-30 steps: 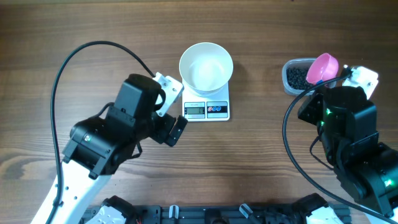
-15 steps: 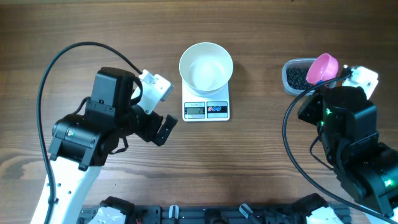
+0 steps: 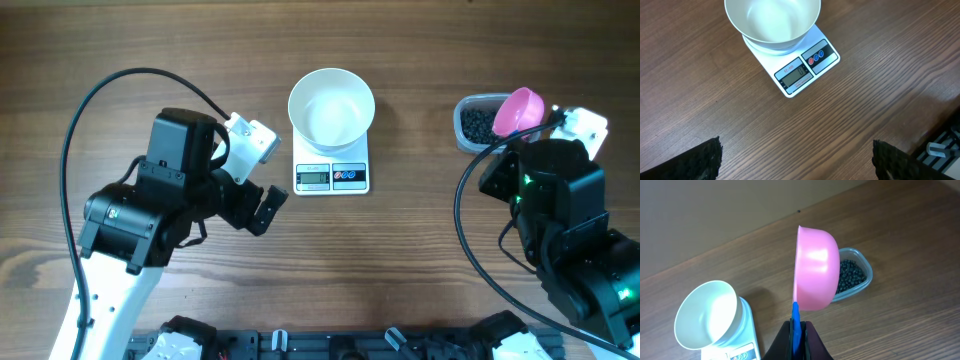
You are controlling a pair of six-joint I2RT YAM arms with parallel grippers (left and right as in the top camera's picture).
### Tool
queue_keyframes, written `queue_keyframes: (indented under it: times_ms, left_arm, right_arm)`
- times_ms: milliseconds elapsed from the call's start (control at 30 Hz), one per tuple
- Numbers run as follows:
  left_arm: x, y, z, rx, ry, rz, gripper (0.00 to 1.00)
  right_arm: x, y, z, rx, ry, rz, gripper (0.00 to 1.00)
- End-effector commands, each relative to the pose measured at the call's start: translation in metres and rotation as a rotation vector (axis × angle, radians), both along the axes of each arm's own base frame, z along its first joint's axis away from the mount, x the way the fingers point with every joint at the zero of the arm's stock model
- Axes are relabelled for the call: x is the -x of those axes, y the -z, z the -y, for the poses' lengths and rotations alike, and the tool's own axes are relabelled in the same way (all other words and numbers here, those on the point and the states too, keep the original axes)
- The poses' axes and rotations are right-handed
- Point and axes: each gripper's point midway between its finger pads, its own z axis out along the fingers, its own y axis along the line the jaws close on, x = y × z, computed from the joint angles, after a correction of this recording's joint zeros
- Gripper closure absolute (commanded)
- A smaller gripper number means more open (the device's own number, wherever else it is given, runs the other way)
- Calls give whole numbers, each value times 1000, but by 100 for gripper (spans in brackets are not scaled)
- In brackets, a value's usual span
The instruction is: Scoop item into bowl and weigh 150g on scale
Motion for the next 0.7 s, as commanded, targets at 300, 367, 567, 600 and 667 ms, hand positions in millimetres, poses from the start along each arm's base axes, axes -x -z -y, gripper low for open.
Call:
queue_keyframes:
  times_ms: [300, 367, 567, 600, 667]
  left_arm:
    - [1, -5, 2, 12, 24, 15, 0]
    - [2, -5, 1, 11, 25, 13, 0]
    - [3, -4, 1, -24, 85, 37, 0]
    - [6, -2, 0, -41, 108, 33, 0]
    - [9, 1, -2, -51, 111, 19, 0]
  right_arm:
    - [-1, -8, 0, 2, -5, 16, 96]
    - [-1, -8, 0, 1, -5, 15, 96]
    - [-1, -8, 0, 0, -8, 15, 96]
    - [-1, -8, 0, 0, -8, 15, 96]
    - [-1, -7, 0, 0, -8, 14, 96]
